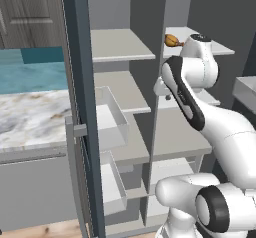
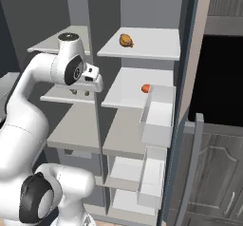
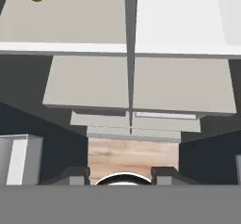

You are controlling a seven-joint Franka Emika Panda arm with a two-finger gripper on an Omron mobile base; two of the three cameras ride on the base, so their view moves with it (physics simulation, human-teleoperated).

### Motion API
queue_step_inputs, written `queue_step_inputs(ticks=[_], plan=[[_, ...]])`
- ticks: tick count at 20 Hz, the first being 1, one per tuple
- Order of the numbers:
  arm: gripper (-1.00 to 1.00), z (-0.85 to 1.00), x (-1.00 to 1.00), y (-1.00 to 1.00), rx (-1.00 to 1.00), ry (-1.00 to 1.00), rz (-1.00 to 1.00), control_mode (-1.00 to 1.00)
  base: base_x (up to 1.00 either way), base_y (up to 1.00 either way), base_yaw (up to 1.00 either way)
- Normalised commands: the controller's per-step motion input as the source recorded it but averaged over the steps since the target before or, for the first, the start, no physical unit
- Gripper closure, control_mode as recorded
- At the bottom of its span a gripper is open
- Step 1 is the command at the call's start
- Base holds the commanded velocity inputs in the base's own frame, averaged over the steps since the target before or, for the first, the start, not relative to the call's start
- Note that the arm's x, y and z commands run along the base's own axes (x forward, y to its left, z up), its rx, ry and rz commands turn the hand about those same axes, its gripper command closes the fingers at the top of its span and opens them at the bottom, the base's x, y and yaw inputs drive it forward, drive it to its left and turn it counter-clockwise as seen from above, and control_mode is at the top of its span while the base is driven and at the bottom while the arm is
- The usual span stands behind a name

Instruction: There's a chicken drumstick in the fridge that needs to be moved to the freezer for freezing. Pick up the chicken drumstick from the fridge, place it on any shelf in the freezer, and close the fridge and freezer doors when done.

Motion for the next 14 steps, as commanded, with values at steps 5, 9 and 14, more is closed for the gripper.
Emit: queue_step_inputs(ticks=[5, 9, 14], plan=[[-1.00, 0.00, -0.60, -0.07, 0.00, -0.12, -0.01, -1.00, 0.00, 0.00, 0.00], [-1.00, 0.26, -0.73, -0.14, -0.01, -0.23, 0.00, -1.00, 0.00, 0.00, 0.00], [-1.00, 0.52, -0.28, -0.16, -0.06, -0.19, 0.00, -1.00, 0.00, 0.00, 0.00]])
